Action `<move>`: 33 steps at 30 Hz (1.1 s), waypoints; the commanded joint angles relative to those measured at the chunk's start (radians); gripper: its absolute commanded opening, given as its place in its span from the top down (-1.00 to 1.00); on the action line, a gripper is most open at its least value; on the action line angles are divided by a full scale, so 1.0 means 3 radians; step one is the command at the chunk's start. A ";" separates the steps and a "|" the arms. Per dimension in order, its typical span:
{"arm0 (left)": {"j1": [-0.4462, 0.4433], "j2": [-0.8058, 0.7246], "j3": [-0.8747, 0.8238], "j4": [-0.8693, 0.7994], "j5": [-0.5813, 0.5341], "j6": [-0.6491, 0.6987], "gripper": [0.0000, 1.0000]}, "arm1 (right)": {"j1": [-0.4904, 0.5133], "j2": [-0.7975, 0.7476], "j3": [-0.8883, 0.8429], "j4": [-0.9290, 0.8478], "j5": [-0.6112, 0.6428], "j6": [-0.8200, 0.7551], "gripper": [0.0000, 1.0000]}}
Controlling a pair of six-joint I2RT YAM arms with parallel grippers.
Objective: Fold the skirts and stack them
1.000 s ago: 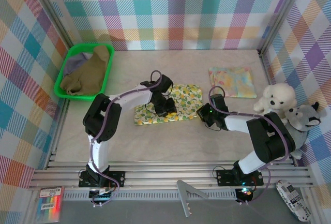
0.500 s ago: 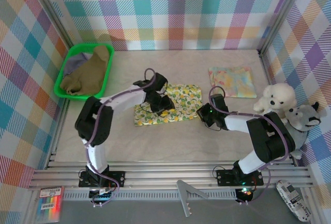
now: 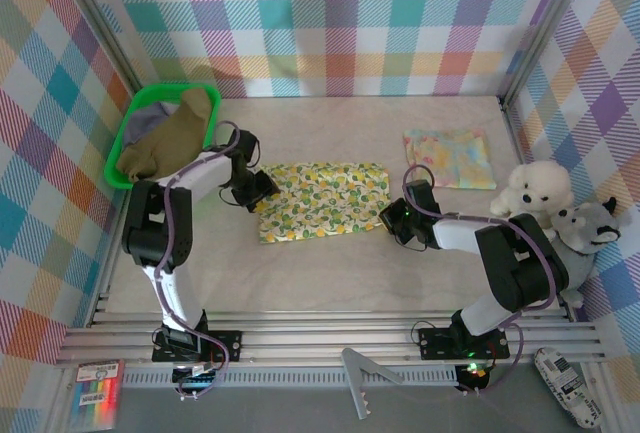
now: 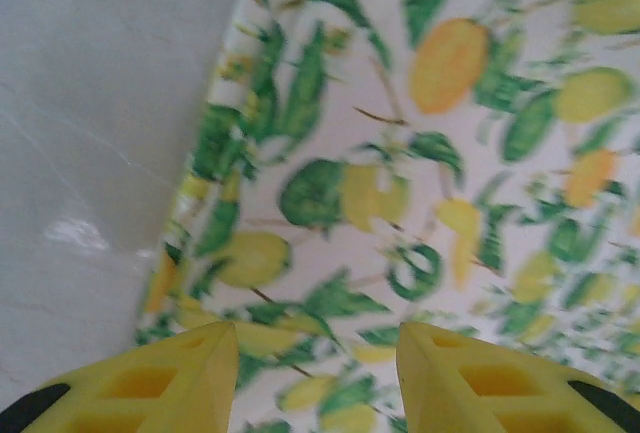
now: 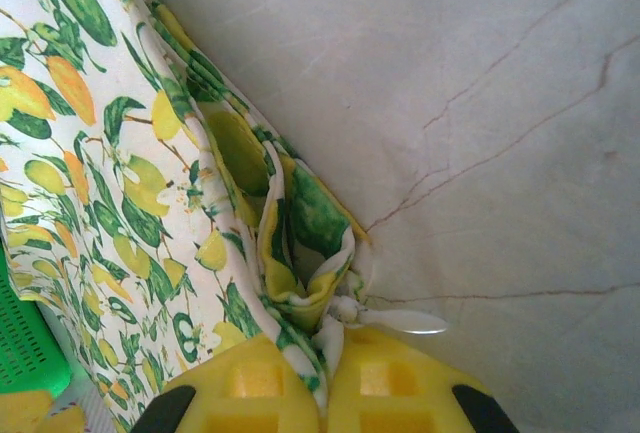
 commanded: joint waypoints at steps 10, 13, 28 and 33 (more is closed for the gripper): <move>0.0007 0.0370 0.0101 -0.0230 -0.0201 0.0353 0.14 | 0.0017 -0.0010 0.0184 -0.0187 -0.0025 -0.0254 1.00; 0.0012 0.0395 0.0033 -0.0194 -0.0214 0.0326 0.14 | 0.0055 -0.0094 0.0483 -0.0459 0.0004 -0.0739 1.00; 0.0136 0.0328 -0.0278 0.0045 0.0006 0.0173 0.20 | 0.1105 0.0750 0.2308 -0.1314 -0.0148 -0.3049 1.00; 0.0209 0.0263 -0.0464 0.0176 0.0028 0.0086 0.41 | 0.1486 0.1442 0.3083 -0.1776 -0.0416 -0.3536 1.00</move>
